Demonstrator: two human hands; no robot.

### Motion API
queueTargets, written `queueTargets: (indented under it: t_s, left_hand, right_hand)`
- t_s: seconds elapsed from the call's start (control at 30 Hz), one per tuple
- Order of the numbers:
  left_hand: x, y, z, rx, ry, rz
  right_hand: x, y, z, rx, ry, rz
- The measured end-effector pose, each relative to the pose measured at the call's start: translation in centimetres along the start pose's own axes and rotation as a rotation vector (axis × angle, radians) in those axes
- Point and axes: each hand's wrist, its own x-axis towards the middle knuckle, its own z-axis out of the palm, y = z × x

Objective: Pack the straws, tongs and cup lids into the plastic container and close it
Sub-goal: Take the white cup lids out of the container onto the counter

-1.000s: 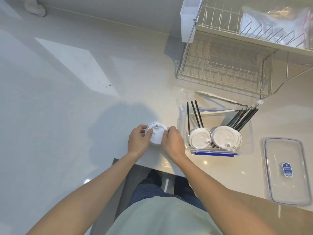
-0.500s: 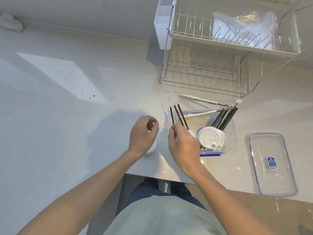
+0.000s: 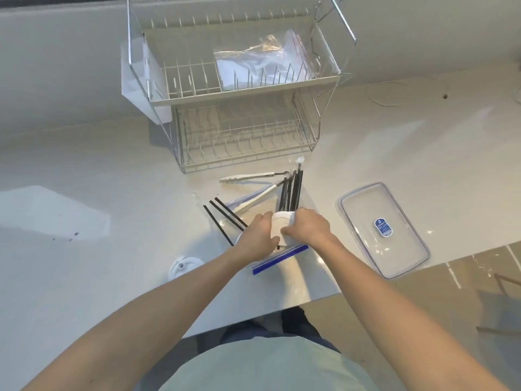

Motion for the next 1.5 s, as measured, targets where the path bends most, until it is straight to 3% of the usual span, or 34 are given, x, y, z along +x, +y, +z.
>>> queueTargets:
  t_s: [0.23, 0.37, 0.57, 0.7, 0.77, 0.9, 0.97, 1.03, 1.17, 1.37, 1.43, 1.5]
  left_hand:
    - [1.1, 0.1, 0.0, -0.071, 0.073, -0.024]
    - [0.6, 0.4, -1.4, -0.265, 0.149, -0.049]
    - [-0.7, 0.9, -5.3, -0.97, -0.091, -0.175]
    - [-1.9, 1.1, -6.7, -1.353, -0.105, -0.161]
    - [-2.6, 1.3, -7.0, -1.465, -0.055, -0.158]
    - [-3.6, 1.2, -6.7, -1.579, 0.011, -0.135]
    - [-3.9, 0.9, -6.4, -1.602, 0.016, -0.138]
    - [-4.2, 0.8, -6.6, -1.533, -0.022, -0.126]
    - [-4.9, -0.2, -7.2, -1.25, -0.09, -0.093]
    - [-6.0, -2.1, -7.9, -1.335, 0.151, -0.142]
    - [-6.3, -3.0, -8.3, -1.38, 0.23, -0.179]
    - [-7.0, -3.9, -8.4, -1.395, 0.271, -0.207]
  right_hand:
    - [0.2, 1.8, -0.9, 0.147, 0.042, -0.057]
    - [0.5, 3.3, -2.6, 0.511, -0.106, -0.156]
    - [0.8, 3.3, -5.7, 0.85, -0.352, -0.243]
    - [0.2, 1.5, -5.8, 0.964, -0.219, -0.252]
    - [-0.5, 0.8, -5.2, 0.984, -0.152, -0.24]
    - [-2.4, -0.2, -4.2, 1.151, -0.281, -0.29]
    - [-2.9, -0.8, -3.4, 1.199, -0.24, -0.331]
    - [-3.0, -1.0, -2.9, 1.196, -0.198, -0.365]
    - [-3.0, -0.9, -3.0, 1.066, -0.277, -0.449]
    - [-2.6, -1.0, -3.3, 1.192, -0.169, -0.337]
    - [-1.4, -0.9, -1.8, 0.814, -0.026, -0.333]
    - [-0.2, -1.5, 0.2, 0.414, -0.068, -0.323]
